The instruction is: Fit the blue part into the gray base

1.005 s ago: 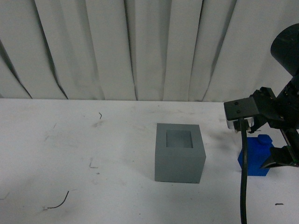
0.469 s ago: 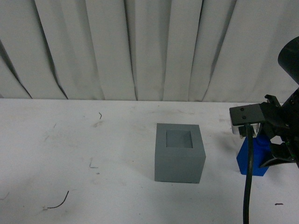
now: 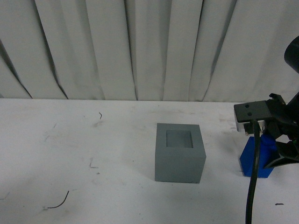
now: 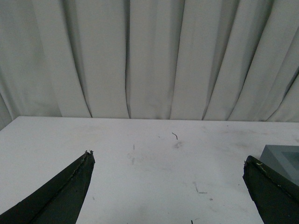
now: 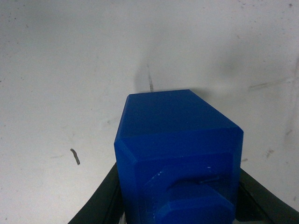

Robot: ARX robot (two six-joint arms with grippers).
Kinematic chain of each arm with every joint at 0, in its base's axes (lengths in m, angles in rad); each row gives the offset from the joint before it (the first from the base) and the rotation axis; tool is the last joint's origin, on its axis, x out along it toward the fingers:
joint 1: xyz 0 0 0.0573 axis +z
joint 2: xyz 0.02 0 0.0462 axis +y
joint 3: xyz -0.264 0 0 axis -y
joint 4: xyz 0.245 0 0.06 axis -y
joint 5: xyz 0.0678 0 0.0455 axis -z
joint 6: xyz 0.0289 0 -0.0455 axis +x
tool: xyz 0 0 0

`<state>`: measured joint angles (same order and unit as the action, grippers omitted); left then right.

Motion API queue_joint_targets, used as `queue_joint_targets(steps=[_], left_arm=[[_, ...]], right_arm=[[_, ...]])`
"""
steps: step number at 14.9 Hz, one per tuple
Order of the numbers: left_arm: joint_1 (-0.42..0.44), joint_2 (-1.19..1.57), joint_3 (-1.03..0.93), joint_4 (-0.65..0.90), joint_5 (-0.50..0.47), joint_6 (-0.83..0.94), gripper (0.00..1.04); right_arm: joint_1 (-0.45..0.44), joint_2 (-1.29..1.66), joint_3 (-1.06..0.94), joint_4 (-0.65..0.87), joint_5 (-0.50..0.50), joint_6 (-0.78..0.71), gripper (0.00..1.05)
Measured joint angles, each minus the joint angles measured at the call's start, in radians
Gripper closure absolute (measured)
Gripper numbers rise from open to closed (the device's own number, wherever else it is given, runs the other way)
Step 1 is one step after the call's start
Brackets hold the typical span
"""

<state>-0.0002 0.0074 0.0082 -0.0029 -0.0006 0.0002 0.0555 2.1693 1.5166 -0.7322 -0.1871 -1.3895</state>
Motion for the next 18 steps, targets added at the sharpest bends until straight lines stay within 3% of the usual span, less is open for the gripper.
queue_joint_targets(steps=[6, 18], left_arm=[[0.0, 0.0, 0.0, 0.0, 0.0, 0.0, 0.07], [0.0, 0.0, 0.0, 0.0, 0.0, 0.0, 0.07]], right_arm=[[0.009, -0.135, 0.069, -0.185, -0.036, -0.026, 0.58], [0.235, 0.01, 0.366, -0.356, -0.026, 0.082, 0.58]])
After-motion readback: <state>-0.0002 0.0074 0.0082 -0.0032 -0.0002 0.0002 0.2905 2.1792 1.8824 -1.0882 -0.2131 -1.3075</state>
